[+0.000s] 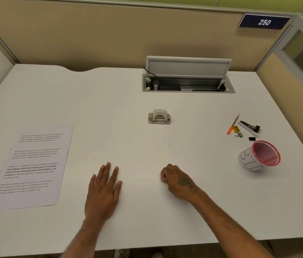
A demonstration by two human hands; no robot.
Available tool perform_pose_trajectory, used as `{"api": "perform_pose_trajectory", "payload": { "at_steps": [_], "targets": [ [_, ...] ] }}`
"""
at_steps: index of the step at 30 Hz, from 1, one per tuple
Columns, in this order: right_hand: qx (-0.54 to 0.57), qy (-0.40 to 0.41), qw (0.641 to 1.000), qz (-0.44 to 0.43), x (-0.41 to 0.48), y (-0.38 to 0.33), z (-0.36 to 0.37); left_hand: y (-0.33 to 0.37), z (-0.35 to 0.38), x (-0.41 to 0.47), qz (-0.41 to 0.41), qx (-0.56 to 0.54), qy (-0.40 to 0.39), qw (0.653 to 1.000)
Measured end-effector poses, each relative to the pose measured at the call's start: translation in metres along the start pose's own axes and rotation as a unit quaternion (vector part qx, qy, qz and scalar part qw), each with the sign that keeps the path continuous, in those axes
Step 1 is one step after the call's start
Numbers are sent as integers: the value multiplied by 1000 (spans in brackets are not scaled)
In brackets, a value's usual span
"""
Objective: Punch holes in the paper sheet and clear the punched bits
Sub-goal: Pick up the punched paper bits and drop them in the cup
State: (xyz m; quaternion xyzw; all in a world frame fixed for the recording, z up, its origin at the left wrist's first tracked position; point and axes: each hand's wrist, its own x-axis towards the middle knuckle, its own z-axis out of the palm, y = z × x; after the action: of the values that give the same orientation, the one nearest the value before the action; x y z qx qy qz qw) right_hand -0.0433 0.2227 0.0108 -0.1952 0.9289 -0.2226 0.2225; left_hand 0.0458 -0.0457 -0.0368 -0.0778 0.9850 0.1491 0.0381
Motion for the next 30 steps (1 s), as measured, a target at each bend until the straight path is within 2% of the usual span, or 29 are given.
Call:
{"api": "perform_pose_trajectory", "payload": {
  "at_steps": [2,3,4,6,8,9,11,12,13,14,15,17,18,20,22,24,30],
  "targets": [
    [151,14,987,61,-6,3,-6,0,1,1,-2,4,-1,1000],
    [247,22,965,90,-10,6,-8,-1,1,1,-3,4,-2,1000],
    [353,27,929,108,-15,9,-8,-1,1,1,-2,4,-3,1000],
    [554,43,824,114,-25,12,-8,-1,1,1,-1,5,-2,1000],
    [692,82,708,114,-38,16,-15,1,1,1,1,-4,1,1000],
    [733,109,663,112,-44,19,-23,2,1,1,1,-9,4,1000],
    [771,176,605,96,-58,36,-49,2,1,1,1,-15,10,1000],
    [769,213,597,90,-67,49,-67,2,3,2,1,-16,13,1000],
    [749,251,607,88,-78,64,-89,0,5,3,2,-15,13,1000],
    [706,290,639,97,-88,78,-111,-2,7,3,1,-14,11,1000],
    [638,329,686,119,-98,94,-133,-3,8,3,0,-15,9,1000],
    [434,389,789,194,-111,122,-168,-5,10,4,-3,-26,8,1000],
    [327,396,825,235,-114,135,-180,-5,10,4,-6,-31,8,999],
    [163,365,868,295,-114,156,-194,-3,8,4,-11,-33,6,999],
    [75,321,891,312,-111,169,-200,-1,5,4,-17,-36,7,999],
    [37,308,896,317,-108,175,-203,1,3,4,-21,-41,9,999],
    [11,337,879,338,-104,166,-206,-3,6,3,-20,-33,7,999]
  ]
}}
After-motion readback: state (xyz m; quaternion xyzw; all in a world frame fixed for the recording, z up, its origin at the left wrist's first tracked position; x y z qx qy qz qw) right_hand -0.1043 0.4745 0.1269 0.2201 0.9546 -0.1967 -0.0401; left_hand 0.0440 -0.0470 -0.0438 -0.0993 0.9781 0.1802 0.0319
